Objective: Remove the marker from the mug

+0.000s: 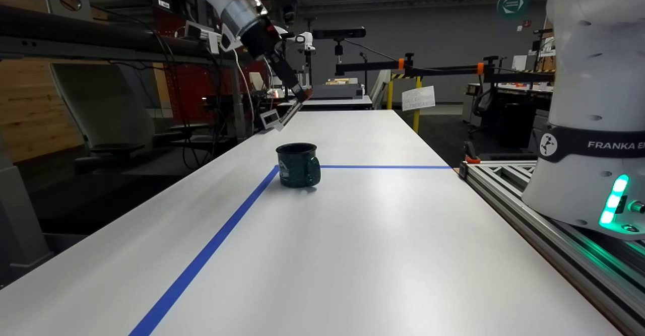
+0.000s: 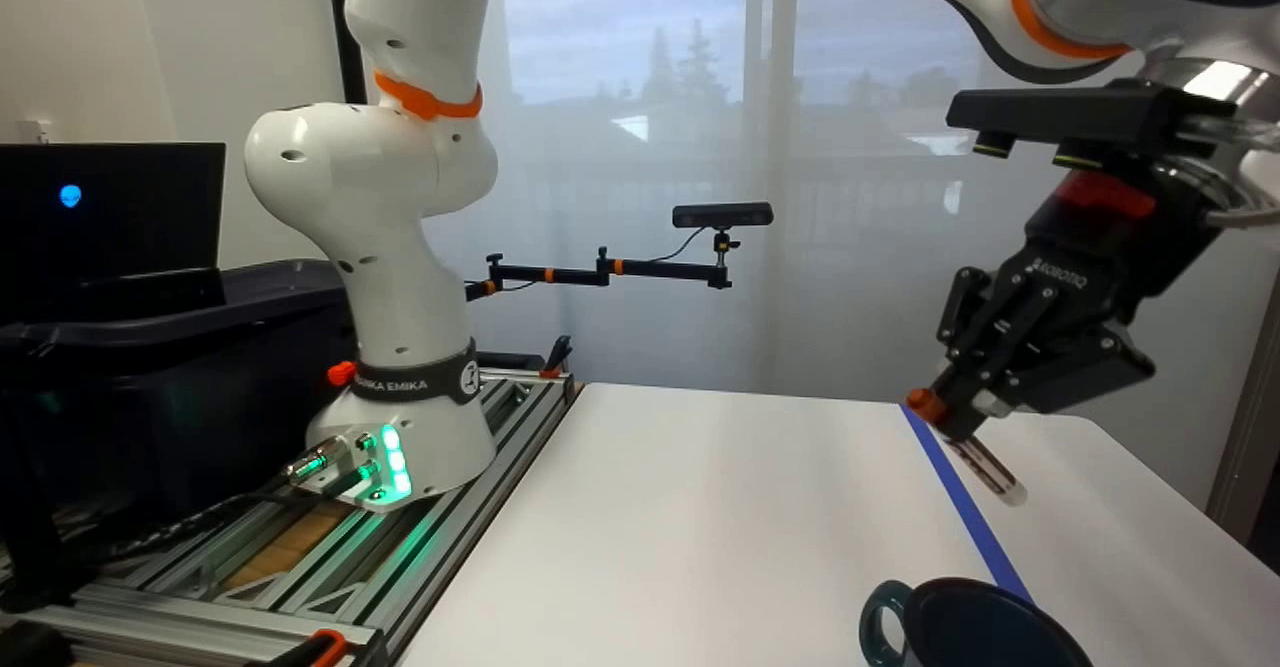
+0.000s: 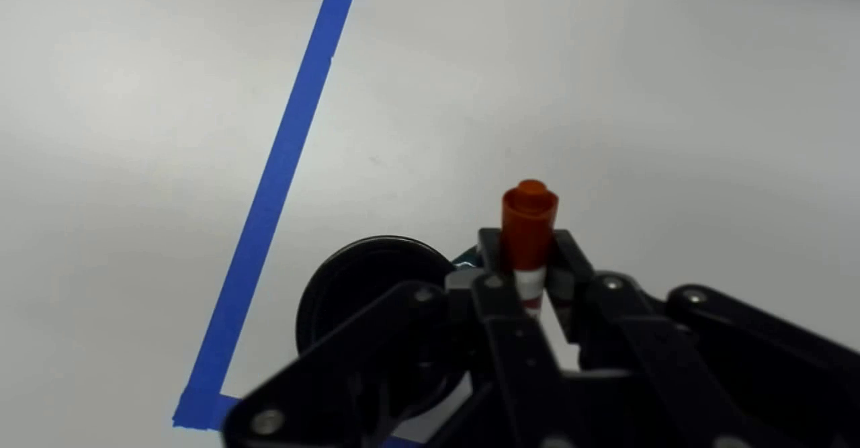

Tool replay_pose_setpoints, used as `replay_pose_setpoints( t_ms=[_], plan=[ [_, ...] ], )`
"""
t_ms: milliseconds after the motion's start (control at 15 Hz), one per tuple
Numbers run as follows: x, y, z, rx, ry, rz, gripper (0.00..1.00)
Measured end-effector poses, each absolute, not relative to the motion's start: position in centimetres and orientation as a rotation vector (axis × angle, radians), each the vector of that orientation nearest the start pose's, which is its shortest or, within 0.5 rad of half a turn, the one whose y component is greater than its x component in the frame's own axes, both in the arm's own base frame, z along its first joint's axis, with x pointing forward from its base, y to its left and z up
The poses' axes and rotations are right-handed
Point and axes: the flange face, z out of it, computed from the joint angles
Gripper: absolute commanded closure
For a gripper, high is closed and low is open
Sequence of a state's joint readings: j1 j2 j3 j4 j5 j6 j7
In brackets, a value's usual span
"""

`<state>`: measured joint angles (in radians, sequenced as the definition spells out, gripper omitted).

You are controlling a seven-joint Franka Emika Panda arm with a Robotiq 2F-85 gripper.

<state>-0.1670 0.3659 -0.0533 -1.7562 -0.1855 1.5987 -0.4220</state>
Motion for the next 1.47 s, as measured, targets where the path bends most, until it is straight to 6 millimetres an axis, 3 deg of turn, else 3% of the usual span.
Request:
replay_pose_setpoints(
  t_ms=[133, 333, 733, 1133, 1467],
  plan=[
    [56.9, -12.2, 34.0, -3.018, -0.448, 0.865, 0.95],
    [57.4, -8.9, 33.1, -3.011, -0.528, 0.89, 0.95],
    [59.2, -3.9, 26.7, -3.054, -0.637, 0.89, 0.95],
    [61.4, -2.0, 20.5, -3.075, -0.672, 0.659, 0.95],
    [61.6, -1.6, 18.6, -3.05, -0.628, 0.598, 0.95]
  ],
)
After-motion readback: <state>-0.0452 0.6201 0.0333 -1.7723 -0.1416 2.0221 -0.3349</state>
